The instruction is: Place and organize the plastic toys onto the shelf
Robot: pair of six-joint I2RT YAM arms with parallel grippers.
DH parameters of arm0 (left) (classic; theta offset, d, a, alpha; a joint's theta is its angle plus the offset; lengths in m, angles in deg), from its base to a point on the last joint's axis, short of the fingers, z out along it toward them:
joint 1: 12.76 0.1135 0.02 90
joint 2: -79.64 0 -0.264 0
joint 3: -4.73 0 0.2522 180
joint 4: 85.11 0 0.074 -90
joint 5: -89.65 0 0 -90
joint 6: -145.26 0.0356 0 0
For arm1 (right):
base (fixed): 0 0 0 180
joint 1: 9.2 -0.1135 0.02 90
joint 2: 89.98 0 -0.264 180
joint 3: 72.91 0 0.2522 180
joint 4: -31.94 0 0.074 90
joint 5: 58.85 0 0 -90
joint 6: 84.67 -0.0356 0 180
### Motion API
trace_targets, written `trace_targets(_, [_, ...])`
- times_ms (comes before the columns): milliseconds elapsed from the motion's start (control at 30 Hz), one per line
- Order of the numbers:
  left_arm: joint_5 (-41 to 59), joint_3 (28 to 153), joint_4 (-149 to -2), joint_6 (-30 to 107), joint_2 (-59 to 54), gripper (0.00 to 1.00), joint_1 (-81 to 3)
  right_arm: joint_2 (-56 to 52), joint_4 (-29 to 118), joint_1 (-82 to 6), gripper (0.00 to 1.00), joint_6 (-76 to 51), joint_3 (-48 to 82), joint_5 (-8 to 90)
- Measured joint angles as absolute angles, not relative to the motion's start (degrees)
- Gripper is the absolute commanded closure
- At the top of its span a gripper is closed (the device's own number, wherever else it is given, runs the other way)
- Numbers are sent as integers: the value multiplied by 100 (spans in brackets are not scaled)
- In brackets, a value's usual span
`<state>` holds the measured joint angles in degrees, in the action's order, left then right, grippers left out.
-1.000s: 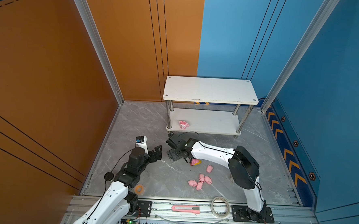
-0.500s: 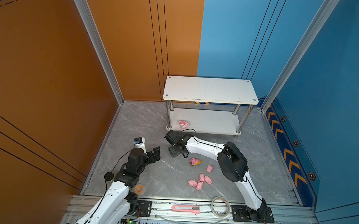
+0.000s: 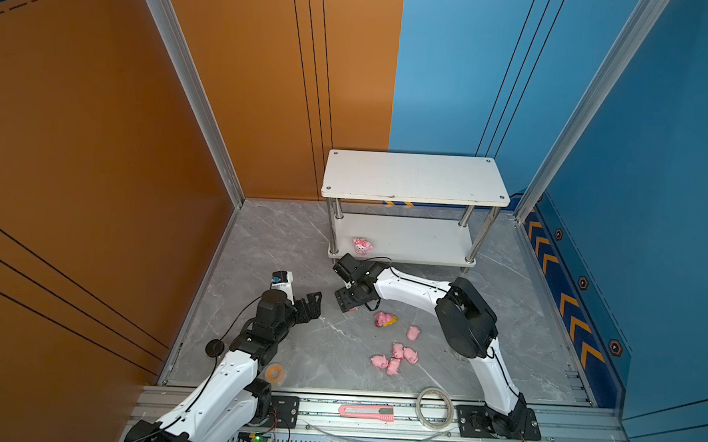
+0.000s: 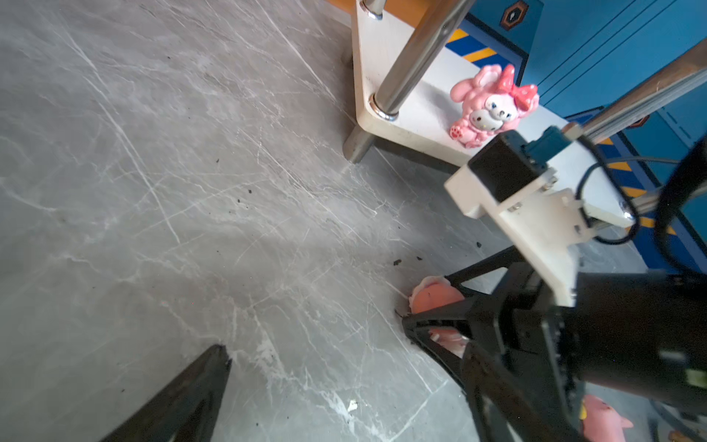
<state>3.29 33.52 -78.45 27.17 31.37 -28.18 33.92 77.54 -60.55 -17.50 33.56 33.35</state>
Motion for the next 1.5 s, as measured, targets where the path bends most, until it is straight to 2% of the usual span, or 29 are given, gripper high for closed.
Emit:
trace_targets(333, [377,3822,-7906,3344,1923,7,-3800,1820,5695,-5036,24,-3512,644,5560])
trace_targets(467, [377,4104,-8004,3451,1449,9,-4009,1422,5839,-4905,25,-3538,397,5525])
trace_targets(633, [377,4287,-8164,3471,1139,9,-4127,734,6775,-5087,29,-2911,676,4635])
trace_targets(700, [375,4335,-8194,3469,1102,9,-4151,570,7267,-5292,41,-2585,906,4030])
trace_targets(800, [373,4379,-8249,3469,1073,11,-4162,526,7949,-5745,70,-2188,1170,3243])
trace_targets(867, [375,4407,-8251,3466,1032,13,-4162,537,8298,-6007,83,-2026,1194,2976])
trace_targets(967, [377,4445,-8251,3456,960,27,-4184,559,8633,-6153,100,-1921,1142,2915])
trace_targets(1200, [380,4668,-8229,3445,863,76,-4862,557,8661,-5860,100,-2006,661,3031])
trace_targets(1300, [404,4945,-8251,3377,651,87,-5330,498,8469,-5417,100,-2131,224,3267])
trace_targets(1500, [474,5378,-8406,3252,133,93,-6088,157,8084,-4577,100,-2384,-353,3741])
